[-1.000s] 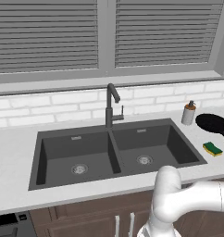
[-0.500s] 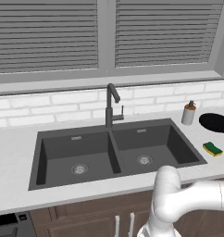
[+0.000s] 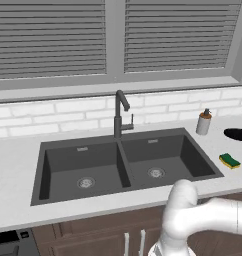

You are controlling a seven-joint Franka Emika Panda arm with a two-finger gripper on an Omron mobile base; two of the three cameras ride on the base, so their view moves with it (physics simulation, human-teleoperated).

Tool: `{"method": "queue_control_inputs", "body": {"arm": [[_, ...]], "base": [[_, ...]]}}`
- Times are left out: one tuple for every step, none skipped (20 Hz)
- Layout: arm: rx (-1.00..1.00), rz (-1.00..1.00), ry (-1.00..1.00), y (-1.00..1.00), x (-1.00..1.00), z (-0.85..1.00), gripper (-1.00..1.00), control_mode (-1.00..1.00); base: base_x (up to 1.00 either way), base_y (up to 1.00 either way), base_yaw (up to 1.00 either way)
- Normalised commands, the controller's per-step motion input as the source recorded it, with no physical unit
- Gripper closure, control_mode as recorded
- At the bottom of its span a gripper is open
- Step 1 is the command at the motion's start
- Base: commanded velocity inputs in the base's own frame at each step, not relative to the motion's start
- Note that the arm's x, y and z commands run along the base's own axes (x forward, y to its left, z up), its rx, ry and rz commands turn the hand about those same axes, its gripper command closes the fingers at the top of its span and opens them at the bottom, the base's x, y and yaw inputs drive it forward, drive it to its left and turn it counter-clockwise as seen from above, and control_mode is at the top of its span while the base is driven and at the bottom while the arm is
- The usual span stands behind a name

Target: Pick the pan and sponge and place them into the sink. Then turn on the water.

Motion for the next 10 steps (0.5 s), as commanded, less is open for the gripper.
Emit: {"method": "queue_control_inputs", "body": {"arm": [[0.0,0.0,-0.25,0.44,-0.64,0.59,1.0,-1.0],[0.0,0.0,-0.16,0.54,-0.59,0.5,1.0,-1.0],[0.0,0.0,-0.13,0.62,-0.59,0.48,1.0,-1.0],[0.0,0.0,-0.11,0.66,-0.59,0.51,1.0,-1.0],[0.0,0.0,-0.11,0.7,-0.6,0.54,1.0,-1.0],[0.0,0.0,-0.11,0.65,-0.66,0.57,1.0,-1.0],[0.0,0.0,-0.13,0.64,-0.66,0.59,1.0,-1.0],[0.0,0.0,-0.1,0.64,-0.63,0.58,1.0,-1.0],[0.0,0.0,-0.05,0.6,-0.62,0.6,1.0,-1.0],[0.0,0.0,0.0,0.61,-0.52,0.54,1.0,-1.0]], "base": [[0.0,0.0,0.0],[0.0,0.0,0.0],[0.0,0.0,0.0],[0.0,0.0,0.0],[0.0,0.0,0.0],[0.0,0.0,0.0],[0.0,0.0,0.0],[0.0,0.0,0.0],[0.0,0.0,0.0],[0.0,0.0,0.0]]}}
